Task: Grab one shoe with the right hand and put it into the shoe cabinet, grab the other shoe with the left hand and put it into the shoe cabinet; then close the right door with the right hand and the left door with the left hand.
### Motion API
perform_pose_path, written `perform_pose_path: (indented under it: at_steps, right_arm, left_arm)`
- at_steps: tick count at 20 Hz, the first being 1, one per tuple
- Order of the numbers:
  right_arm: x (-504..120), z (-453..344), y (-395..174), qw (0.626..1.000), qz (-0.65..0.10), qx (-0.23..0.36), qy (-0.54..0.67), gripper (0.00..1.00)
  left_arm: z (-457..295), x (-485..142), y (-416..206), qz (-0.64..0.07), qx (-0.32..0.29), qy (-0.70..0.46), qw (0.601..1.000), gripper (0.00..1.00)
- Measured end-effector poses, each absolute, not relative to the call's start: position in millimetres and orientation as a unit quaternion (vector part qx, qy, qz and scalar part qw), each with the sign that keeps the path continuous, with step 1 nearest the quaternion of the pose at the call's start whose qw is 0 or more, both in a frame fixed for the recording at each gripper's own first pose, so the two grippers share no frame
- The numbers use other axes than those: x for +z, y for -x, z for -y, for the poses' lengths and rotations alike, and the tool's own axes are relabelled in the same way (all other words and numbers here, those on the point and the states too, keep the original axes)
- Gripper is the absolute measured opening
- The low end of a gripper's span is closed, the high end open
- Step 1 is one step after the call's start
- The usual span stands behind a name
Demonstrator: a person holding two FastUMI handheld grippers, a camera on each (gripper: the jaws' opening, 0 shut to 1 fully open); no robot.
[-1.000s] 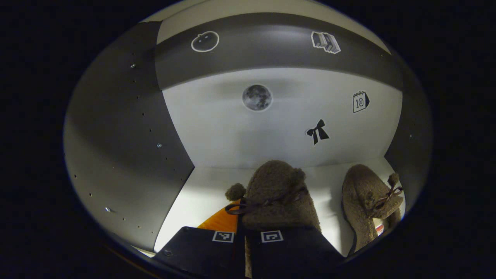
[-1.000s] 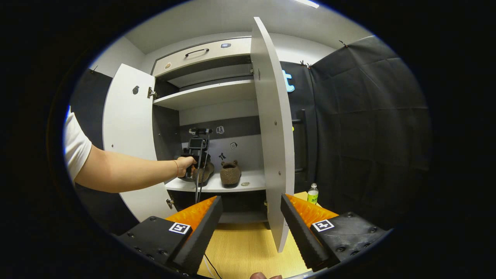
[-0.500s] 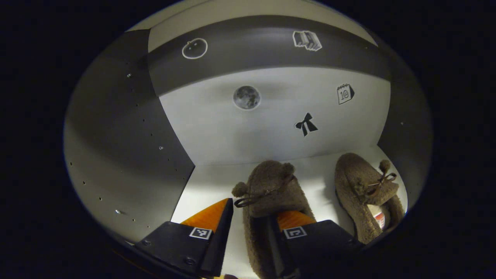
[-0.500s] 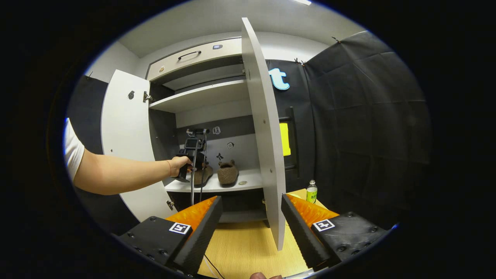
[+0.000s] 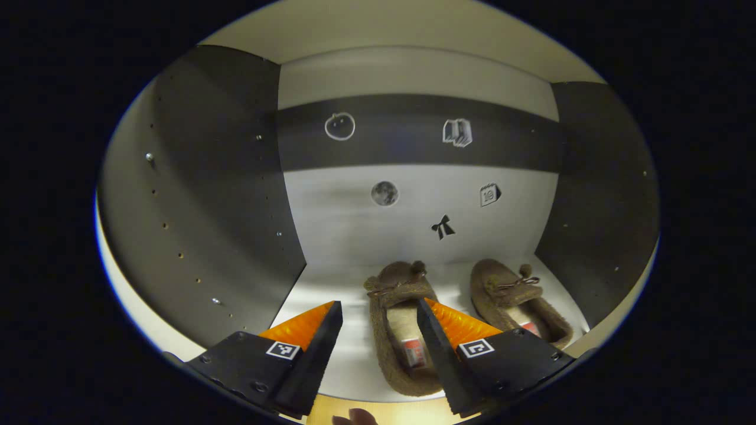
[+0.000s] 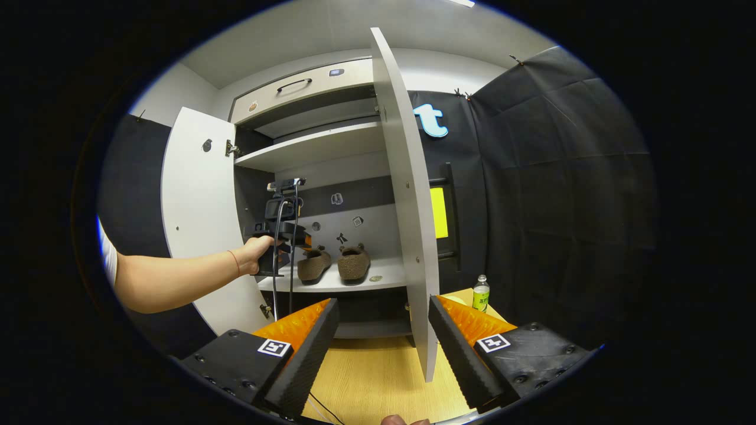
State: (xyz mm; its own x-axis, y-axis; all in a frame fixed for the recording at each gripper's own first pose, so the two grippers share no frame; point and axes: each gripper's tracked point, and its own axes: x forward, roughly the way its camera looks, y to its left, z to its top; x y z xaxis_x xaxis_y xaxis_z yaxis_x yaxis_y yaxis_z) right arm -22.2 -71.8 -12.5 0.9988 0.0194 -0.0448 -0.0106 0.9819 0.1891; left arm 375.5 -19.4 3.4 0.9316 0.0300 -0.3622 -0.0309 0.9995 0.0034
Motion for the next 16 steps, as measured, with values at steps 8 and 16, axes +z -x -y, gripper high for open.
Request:
perform_pose_path:
  at_steps: [8,16]
  right_arm:
    - [-0.4,75.9,22.7,0.997,-0.02,0.02,-0.074,0.98]
    - [18.1,143.3,19.9,0.995,-0.008,-0.029,-0.09,0.98]
  left_arm:
    - [45.6,81.4,-284.9,-0.058,-0.021,-0.007,0.998,0.96]
    - [51.4,81.4,-186.0,-0.012,-0.032,0.007,0.999,1.0]
